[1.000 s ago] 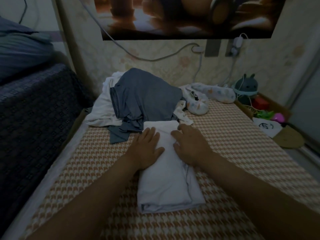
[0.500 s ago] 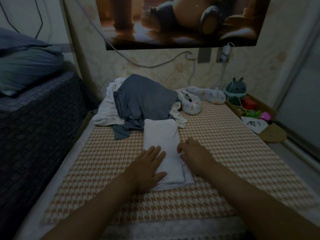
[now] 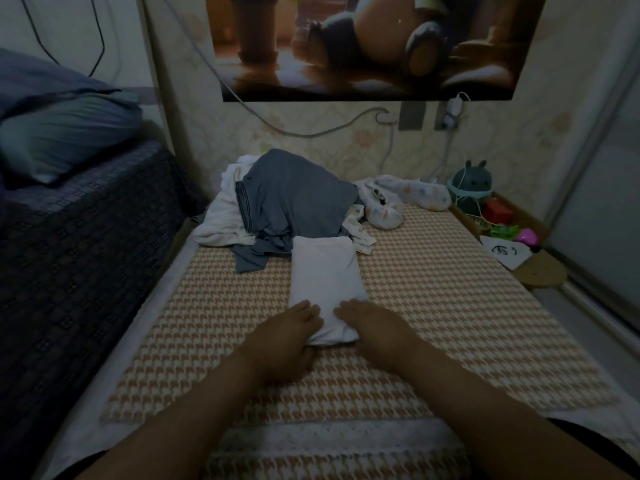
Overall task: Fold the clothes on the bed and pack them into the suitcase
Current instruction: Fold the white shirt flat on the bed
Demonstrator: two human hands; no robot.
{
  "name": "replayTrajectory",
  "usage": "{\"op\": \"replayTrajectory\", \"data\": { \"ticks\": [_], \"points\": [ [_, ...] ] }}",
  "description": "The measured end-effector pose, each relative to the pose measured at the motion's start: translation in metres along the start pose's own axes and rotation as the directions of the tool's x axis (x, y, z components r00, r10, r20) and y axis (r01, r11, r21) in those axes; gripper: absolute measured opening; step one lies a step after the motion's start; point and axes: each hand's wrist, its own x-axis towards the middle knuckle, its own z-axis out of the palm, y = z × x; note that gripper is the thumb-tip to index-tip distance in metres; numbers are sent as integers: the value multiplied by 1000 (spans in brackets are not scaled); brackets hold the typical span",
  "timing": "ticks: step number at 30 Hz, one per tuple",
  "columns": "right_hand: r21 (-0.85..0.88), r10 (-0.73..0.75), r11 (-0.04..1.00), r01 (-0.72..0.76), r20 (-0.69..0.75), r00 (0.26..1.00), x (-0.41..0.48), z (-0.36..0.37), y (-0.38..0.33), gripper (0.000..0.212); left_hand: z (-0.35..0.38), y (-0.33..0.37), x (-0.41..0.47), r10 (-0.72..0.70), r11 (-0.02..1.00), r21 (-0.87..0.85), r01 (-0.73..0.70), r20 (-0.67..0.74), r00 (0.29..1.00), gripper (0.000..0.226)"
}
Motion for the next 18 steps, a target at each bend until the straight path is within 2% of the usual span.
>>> {"op": "replayTrajectory", "data": {
  "ticks": [2,4,5,7,8,10,11,13,14,15,16,17,18],
  "points": [
    [113,75,991,-66,-82,994,7,-17,-4,20,-17,2,7,-116,980,-175,97,-105,988,27],
    [191,158,973,-132,-125,979,13,-32,-2,16,-27,-4,11,-257,904,-380,195,-117,959,27],
    [253,198,954,-158,-139,970,15,-35,-1,15,-31,-7,12,-282,861,-468,199,-114,953,27],
    [365,313,896,-253,-116,943,19,-35,4,16,-35,-8,10,-247,791,-581,191,-18,969,22],
    [395,380,864,-312,-107,919,23,-33,7,15,-35,-11,9,-230,760,-619,199,30,973,31],
    [412,486,816,-405,-110,867,31,-27,14,15,-27,-18,15,-296,754,-619,221,-20,955,40],
    [415,521,800,-433,-123,845,36,-25,15,17,-21,-20,22,-383,743,-621,251,-86,920,35],
    [426,574,773,-470,-156,804,44,-20,15,22,-18,-20,37,-592,631,-687,359,-127,796,26],
    [433,598,758,-487,-164,785,48,-17,16,24,-16,-18,43,-654,610,-689,392,-158,740,27],
    [442,620,742,-503,-168,766,51,-14,17,26,-13,-18,48,-647,683,-614,395,-259,717,30],
    [444,638,731,-519,-174,750,55,-11,18,27,-10,-18,53,-543,820,-444,362,-399,739,33],
    [445,655,720,-533,-182,733,58,-8,21,27,-9,-15,55,-347,937,-216,274,-495,796,32],
    [443,669,712,-545,-188,720,61,-6,25,26,-7,-13,56,-115,991,4,136,-508,854,25]
  ]
}}
